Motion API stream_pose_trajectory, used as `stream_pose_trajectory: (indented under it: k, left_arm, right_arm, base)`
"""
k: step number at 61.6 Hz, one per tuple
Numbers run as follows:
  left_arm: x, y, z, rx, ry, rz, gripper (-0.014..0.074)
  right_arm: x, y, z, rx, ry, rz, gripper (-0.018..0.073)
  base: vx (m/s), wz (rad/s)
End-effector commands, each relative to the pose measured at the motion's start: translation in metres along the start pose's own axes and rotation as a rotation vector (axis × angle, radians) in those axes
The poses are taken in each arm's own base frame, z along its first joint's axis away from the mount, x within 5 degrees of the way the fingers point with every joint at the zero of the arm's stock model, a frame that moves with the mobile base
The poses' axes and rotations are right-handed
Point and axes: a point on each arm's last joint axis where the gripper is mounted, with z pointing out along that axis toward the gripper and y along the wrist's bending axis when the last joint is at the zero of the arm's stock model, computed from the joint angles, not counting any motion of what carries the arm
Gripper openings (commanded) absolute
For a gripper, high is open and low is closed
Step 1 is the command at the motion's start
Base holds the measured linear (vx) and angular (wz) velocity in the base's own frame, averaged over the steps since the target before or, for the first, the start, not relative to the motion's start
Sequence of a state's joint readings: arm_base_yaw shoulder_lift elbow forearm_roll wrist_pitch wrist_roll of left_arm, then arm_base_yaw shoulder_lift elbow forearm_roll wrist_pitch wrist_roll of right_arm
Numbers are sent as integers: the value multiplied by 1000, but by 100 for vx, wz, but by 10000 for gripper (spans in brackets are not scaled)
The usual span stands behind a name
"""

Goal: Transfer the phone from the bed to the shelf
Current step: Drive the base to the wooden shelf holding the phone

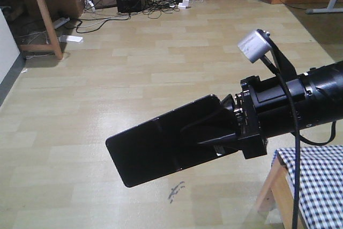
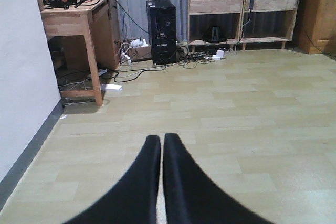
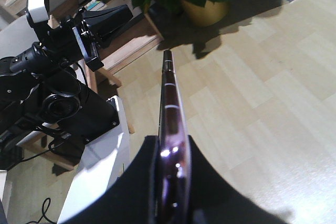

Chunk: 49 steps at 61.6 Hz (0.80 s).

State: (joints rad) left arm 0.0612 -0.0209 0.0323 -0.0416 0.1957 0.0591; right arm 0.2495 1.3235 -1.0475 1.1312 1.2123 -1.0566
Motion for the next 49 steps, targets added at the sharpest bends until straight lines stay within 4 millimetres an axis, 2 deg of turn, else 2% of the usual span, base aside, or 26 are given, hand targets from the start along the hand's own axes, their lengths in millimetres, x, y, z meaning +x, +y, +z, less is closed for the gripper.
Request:
stream_pose_trajectory:
  k: [1, 49]
  left_arm:
    - [-4, 0, 0, -4, -68, -10, 1]
    - [-4, 0, 0, -4, -68, -10, 1]
  right_arm:
    - [-11, 21, -9, -95, -62, -30, -2]
    - [-11, 21, -9, -95, -62, -30, -2]
  base:
    - [36, -1]
    - [32, -2]
